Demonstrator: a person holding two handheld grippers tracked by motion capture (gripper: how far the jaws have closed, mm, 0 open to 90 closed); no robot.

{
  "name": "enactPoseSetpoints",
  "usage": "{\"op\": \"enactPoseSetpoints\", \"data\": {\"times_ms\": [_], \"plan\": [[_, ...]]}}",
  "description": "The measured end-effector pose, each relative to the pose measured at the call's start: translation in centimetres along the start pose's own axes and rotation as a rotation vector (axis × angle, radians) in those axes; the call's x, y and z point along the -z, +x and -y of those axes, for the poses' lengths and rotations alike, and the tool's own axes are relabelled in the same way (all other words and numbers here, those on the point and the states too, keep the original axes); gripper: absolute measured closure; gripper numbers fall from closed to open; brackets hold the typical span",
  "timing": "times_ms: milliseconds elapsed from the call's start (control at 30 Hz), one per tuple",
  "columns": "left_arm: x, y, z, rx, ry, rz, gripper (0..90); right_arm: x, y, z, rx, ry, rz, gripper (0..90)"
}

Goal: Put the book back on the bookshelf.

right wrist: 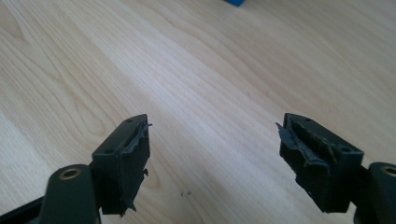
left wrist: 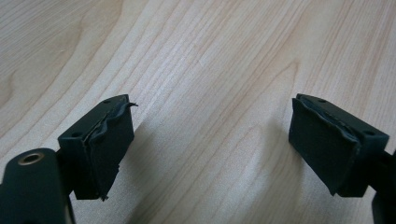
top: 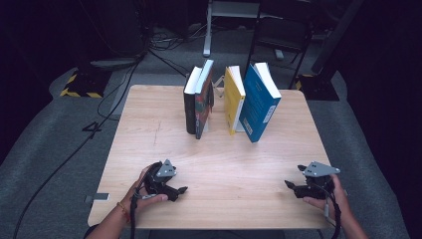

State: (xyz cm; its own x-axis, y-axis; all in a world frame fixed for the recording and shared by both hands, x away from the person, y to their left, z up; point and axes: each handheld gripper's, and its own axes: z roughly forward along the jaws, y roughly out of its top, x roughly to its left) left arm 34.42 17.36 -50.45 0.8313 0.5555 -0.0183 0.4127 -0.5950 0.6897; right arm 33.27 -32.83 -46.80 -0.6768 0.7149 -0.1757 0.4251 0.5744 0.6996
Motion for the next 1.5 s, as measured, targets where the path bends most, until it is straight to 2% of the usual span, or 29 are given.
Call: {"op": "enactPoseSetpoints", "data": {"times_ms": [433,600,700,733,933,1500], "plan": [[0.0,0.0,0.0,0.003,-0.001,-0.002,14.2,0.3,-1.6,3.5,-0.104,-0.020,-0.004,25.1],[0.0,0.0,0.0,0.003,0.000,-0.003,14.2,0.3,-2.1,4.6,-0.124,-0.011,0.020,25.6],[0.0,0.0,0.0,0.003,-0.001,-0.003,14.2,0.3,-2.2,5.2,-0.149,-0.024,-0.001,24.8],[0.0,0.0,0.0,0.003,0.000,-0.002,14.2,0.3,-2.1,5.4,-0.153,-0.018,0.006,24.3],[0.0,0.0,0.0,-0.001,0.001,0.003,14.1,0.5,-2.5,6.3,-0.230,-0.035,-0.009,21.3],[-0.1,0.1,-0.1,-0.003,0.002,0.005,13.8,0.4,-2.5,6.3,-0.229,-0.032,-0.007,20.4]]}}
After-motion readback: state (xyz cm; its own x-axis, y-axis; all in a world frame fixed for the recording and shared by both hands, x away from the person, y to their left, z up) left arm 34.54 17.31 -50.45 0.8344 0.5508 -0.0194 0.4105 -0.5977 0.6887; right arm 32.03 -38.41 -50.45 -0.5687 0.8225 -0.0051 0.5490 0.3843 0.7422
